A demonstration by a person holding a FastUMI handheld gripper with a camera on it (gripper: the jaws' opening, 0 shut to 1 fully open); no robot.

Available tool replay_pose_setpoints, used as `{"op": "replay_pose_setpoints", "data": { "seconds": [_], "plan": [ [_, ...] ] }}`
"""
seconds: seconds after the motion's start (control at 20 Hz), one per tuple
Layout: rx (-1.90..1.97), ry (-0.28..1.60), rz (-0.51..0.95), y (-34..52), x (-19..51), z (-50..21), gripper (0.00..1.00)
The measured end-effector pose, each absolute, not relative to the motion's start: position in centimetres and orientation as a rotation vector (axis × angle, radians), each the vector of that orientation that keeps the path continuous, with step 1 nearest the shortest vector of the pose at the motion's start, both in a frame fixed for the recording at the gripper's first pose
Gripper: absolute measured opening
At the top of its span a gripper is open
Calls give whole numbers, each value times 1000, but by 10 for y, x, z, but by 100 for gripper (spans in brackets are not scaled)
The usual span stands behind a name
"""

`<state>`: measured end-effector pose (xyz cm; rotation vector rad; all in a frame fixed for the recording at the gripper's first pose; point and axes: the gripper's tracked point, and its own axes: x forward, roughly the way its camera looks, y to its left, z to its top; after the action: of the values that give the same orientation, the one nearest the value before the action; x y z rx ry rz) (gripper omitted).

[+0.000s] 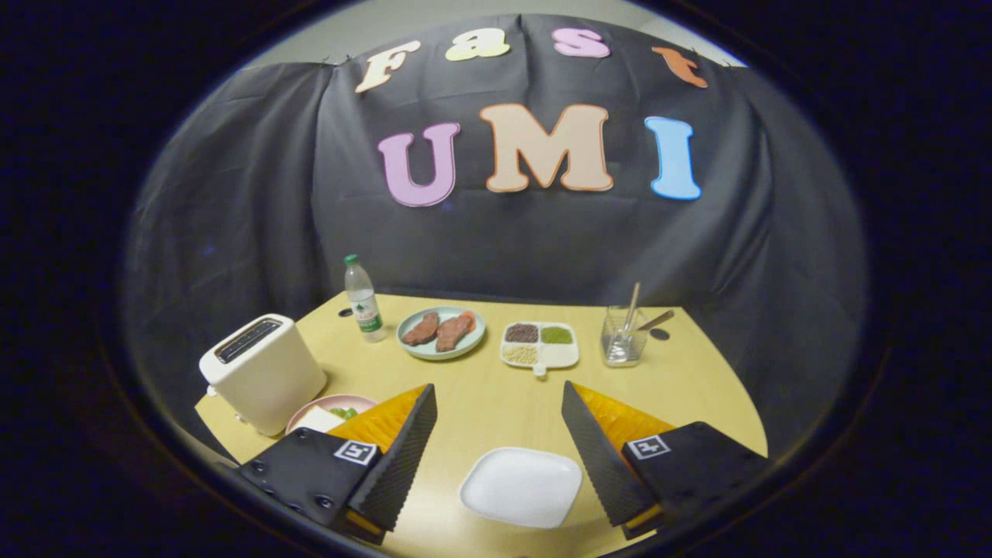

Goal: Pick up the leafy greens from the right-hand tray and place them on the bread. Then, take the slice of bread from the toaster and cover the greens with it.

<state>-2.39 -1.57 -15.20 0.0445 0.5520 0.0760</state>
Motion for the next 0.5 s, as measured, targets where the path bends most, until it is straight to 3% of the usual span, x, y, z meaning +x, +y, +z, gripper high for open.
{"op": "replay_pose_setpoints", "data": {
  "seconds": [0.5],
  "plan": [
    [-2,288,-51,-74,-10,-83,100]
  ]
}}
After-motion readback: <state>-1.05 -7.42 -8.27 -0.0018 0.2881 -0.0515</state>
